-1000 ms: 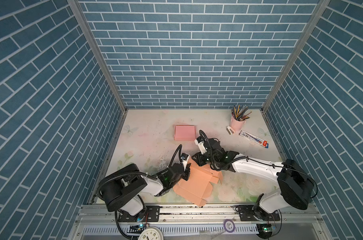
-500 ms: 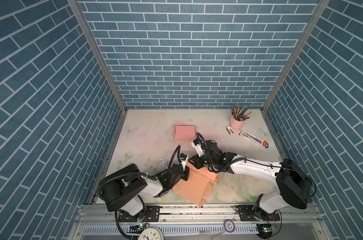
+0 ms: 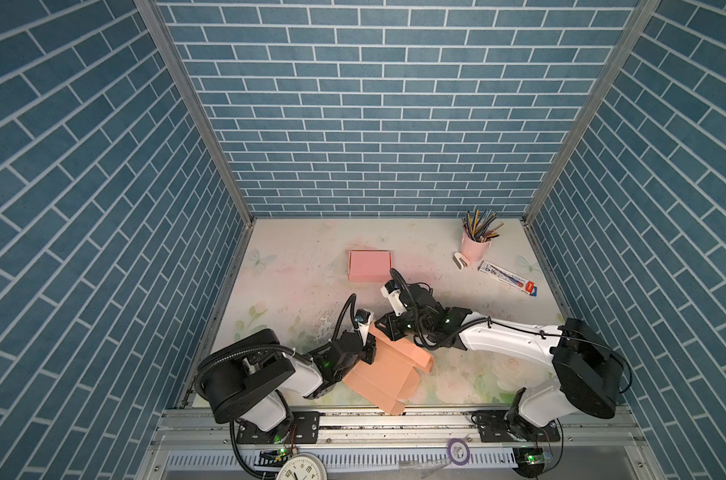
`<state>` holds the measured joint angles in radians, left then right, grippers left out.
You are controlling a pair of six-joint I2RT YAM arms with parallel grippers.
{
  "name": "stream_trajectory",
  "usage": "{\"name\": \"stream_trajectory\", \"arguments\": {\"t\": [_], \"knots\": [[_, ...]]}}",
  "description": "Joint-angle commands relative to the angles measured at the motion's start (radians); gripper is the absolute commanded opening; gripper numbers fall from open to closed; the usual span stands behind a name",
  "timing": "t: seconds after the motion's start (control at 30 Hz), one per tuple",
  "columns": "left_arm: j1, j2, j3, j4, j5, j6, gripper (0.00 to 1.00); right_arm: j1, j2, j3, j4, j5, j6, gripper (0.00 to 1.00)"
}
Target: Fold the paper box
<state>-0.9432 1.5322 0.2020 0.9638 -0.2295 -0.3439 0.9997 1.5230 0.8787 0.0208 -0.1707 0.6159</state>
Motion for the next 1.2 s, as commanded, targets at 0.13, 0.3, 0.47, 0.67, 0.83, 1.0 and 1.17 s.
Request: {"name": "stream_trajectory", "arguments": {"t": [0.13, 0.3, 0.47, 0.67, 0.83, 1.0, 1.17], "knots": [[-0.006, 0.022, -0.021, 0.033, -0.031, -0.010, 0.15, 0.004, -0.018, -0.059, -0.109, 0.061, 0.039, 0.23], [-0.024, 0.016, -0.030, 0.024, -0.029, -0.006, 0.23, 0.004, -0.026, -0.067, -0.109, 0.069, 0.040, 0.23], [-0.028, 0.045, -0.043, 0.054, -0.031, -0.017, 0.25, 0.004, -0.027, -0.070, -0.101, 0.070, 0.039, 0.23], [-0.029, 0.064, -0.023, 0.066, -0.030, -0.010, 0.25, 0.004, -0.030, -0.080, -0.100, 0.066, 0.044, 0.23], [-0.029, 0.072, 0.016, 0.057, -0.012, 0.011, 0.24, 0.012, -0.038, -0.080, -0.113, 0.077, 0.049, 0.22], [-0.029, 0.077, 0.037, 0.044, -0.007, 0.022, 0.17, 0.012, -0.052, -0.100, -0.102, 0.079, 0.065, 0.22], [-0.028, 0.095, 0.026, 0.064, -0.013, 0.009, 0.14, 0.012, -0.062, -0.103, -0.107, 0.084, 0.064, 0.22]]}}
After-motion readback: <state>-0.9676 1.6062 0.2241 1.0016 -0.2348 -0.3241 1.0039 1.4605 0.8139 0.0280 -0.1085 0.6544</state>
